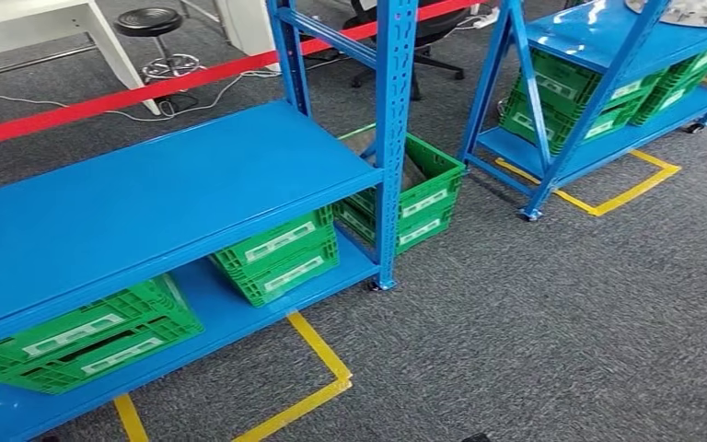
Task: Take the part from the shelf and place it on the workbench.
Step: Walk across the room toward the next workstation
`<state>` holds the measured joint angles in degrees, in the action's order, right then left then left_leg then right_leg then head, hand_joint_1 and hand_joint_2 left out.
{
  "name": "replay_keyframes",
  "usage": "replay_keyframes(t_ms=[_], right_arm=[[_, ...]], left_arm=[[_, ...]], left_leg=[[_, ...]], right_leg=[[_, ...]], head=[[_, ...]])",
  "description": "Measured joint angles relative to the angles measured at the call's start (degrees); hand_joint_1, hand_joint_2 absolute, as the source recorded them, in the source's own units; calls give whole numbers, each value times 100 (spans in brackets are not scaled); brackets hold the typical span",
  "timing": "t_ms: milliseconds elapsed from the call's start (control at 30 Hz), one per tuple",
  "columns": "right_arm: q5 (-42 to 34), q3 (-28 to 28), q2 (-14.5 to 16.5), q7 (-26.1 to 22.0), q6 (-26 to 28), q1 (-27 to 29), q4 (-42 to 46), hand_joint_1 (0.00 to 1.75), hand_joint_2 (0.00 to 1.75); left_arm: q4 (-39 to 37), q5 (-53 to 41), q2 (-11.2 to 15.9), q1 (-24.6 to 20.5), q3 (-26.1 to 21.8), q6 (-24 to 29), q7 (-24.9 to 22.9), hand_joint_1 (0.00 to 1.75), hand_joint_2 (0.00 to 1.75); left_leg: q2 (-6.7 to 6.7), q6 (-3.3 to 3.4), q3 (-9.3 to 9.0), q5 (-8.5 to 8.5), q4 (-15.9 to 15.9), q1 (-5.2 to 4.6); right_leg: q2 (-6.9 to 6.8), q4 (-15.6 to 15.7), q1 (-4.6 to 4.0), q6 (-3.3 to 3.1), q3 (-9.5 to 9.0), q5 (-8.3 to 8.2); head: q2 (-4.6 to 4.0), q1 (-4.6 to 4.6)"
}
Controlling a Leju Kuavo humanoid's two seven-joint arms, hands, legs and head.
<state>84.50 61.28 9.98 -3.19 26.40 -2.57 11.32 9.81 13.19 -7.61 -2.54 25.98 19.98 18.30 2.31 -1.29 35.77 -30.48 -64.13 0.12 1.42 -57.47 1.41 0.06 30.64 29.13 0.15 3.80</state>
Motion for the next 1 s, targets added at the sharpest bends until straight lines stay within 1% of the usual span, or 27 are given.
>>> replay_keyframes(t_ms=[33, 67, 100, 133, 167, 200, 267, 300, 333, 367, 400, 467, 500, 533, 567, 600, 633, 667, 700, 733, 767, 800, 833, 900, 933, 967, 1000], right_arm=[[52, -21, 4, 0, 36, 7, 0, 0, 0], [92, -45, 7, -2, 57, 14, 0, 0, 0], [119, -68, 7, -8, 71, 16, 0, 0, 0], [132, -87, 8, -15, 79, 12, 0, 0, 0], [142, -103, 9, -23, 81, 4, 0, 0, 0], [147, -114, 13, -29, 82, -4, 0, 0, 0], [152, -127, 22, -36, 83, -16, 0, 0, 0], [153, -130, 25, -42, 83, -21, 0, 0, 0], [153, -133, 28, -51, 82, -27, -1, 0, 0], [154, -142, 32, -68, 75, -34, -1, 0, 0], [161, -155, 35, -89, 66, -41, -1, 0, 0], [183, -191, 40, -144, 41, -45, -1, 0, 0], [200, -205, 40, -168, 26, -41, -1, 0, 0], [215, -214, 40, -191, 14, -32, -2, 0, 0], [229, -220, 40, -209, 4, -22, -2, 0, 0], [240, -225, 40, -225, -1, -13, -2, 0, 0], [246, -233, 40, -237, -2, -8, -2, 0, 0], [248, -244, 40, -247, -1, -8, -2, 0, 0], [251, -254, 40, -258, 0, -9, -2, 0, 0], [252, -262, 40, -276, 0, -12, -2, 0, 0], [253, -267, 43, -305, 1, -12, -6, 0, 0], [253, -271, 46, -338, 1, -11, -9, 0, 0], [253, -275, 49, -371, 1, -11, -13, 0, 0], [254, -293, 53, -428, 2, -14, -15, 0, 0], [255, -303, 54, -449, 2, -18, -15, 0, 0], [257, -313, 56, -467, 2, -20, -16, 0, 0], [258, -320, 59, -480, 2, -18, -16, 0, 0]], left_arm=[[0, 7, -1, -9, 1, 4, -45, 0, 0], [0, 16, 0, -12, 1, 12, -88, 0, 0], [0, 26, 1, -3, 1, 22, -129, 0, 0], [0, 33, 3, 10, 0, 32, -163, 0, 0], [0, 43, 5, 23, 0, 44, -184, 0, 0], [0, 51, 9, 30, 0, 54, -196, 0, 0], [0, 62, 15, 16, 1, 73, -204, 0, 0], [0, 64, 17, 8, 0, 83, -212, 0, 0], [0, 67, 20, 6, 0, 94, -231, 0, 0], [-1, 71, 22, 12, 0, 103, -265, 0, 0], [-1, 78, 24, 20, -1, 105, -316, 0, 0], [-2, 103, 24, 23, -3, 100, -427, 0, 0], [-2, 116, 22, 17, -3, 96, -467, 0, 0], [-2, 126, 21, 10, -4, 96, -490, 0, 0], [-2, 131, 20, 7, -4, 96, -498, 0, 0], [-2, 134, 20, 9, -4, 96, -501, 0, 0], [-2, 136, 20, 13, -5, 96, -501, 0, 0], [-2, 138, 20, 17, -6, 96, -501, 0, 0], [-2, 139, 20, 17, -6, 96, -500, 0, 0], [-2, 139, 20, 15, -6, 96, -497, 0, 0], [-2, 139, 20, 9, -6, 98, -490, 0, 0], [-2, 139, 20, 4, -6, 101, -478, 0, 0], [-2, 140, 21, 4, -6, 103, -466, 0, 0], [-2, 147, 27, 18, -7, 105, -450, 0, 0], [-2, 151, 30, 26, -7, 107, -448, 0, 0], [-2, 154, 33, 26, -8, 108, -448, 0, 0], [-2, 155, 35, 18, -8, 107, -442, 0, 44]], left_leg=[[-108, -21, 194, -194, -408, 7], [-153, -35, 364, -333, -768, 16], [-171, -42, 456, -370, -973, 22], [-183, -39, 438, -295, -956, 24], [-209, -24, 297, -120, -695, 22], [-290, 7, 76, 93, -282, 10], [-541, 93, -299, 328, 439, -49], [-622, 130, -380, 351, 607, -76], [-632, 158, -385, 326, 643, -98], [-564, 185, -377, 339, 662, -95], [-503, 213, -387, 358, 695, -82], [-376, 275, -412, 408, 766, -41], [-313, 295, -420, 424, 782, -23], [-244, 308, -415, 427, 782, -16], [-171, 313, -412, 425, 780, -14], [-96, 315, -416, 424, 777, -14], [-13, 312, -422, 421, 772, -11], [71, 304, -430, 415, 763, -6], [157, 287, -437, 405, 749, 2], [236, 260, -436, 390, 727, 6], [312, 227, -421, 375, 695, 8], [379, 187, -399, 369, 673, 11], [441, 147, -374, 374, 659, 16], [539, 76, -336, 389, 656, 38], [481, 47, -310, 355, 609, 36], [351, 20, -239, 260, 460, 30], [175, -3, -110, 105, 181, 25]], right_leg=[[-105, -1, -12, -20, -2, 11], [-210, -3, -24, -29, -4, 21], [-305, -4, -33, -35, -9, 33], [-388, -4, -39, -35, -20, 45], [-461, -4, -45, -31, -39, 58], [-530, -3, -52, -25, -65, 75], [-654, -6, -82, 11, -106, 116], [-709, -5, -94, 33, -123, 132], [-763, 5, -102, 60, -139, 141], [-817, 22, -103, 87, -166, 145], [-794, 23, -99, 119, -182, 164], [-523, -222, -84, 170, -77, 348], [-340, -531, -71, 189, 75, 516], [-220, -937, -66, 200, 275, 702], [-175, -1327, -65, 212, 477, 839], [-159, -1586, -64, 222, 626, 881], [-151, -1622, -61, 227, 679, 799], [-134, -1425, -54, 231, 620, 612], [-72, -1039, -37, 235, 467, 362], [65, -635, -16, 240, 294, 185], [196, -316, 3, 236, 150, 79], [298, -123, 13, 224, 51, 44], [341, -72, 9, 199, 14, 73], [223, -55, 1, 128, -18, 56], [156, -42, 5, 89, -29, 48], [76, -26, 9, 56, -41, 43], [-14, -15, 8, 27, -52, 46]], head=[[0, -14], [0, -14], [0, -14], [0, -15], [0, -16], [0, -16], [0, -12], [0, -9], [0, -7], [0, -8], [0, -6], [0, 9], [0, 21], [0, 27], [0, 32], [0, 31], [0, 31], [0, 31], [0, 31], [0, 31], [0, 28], [0, 27], [0, 24], [0, 24], [0, 16], [0, 1], [0, -14]])
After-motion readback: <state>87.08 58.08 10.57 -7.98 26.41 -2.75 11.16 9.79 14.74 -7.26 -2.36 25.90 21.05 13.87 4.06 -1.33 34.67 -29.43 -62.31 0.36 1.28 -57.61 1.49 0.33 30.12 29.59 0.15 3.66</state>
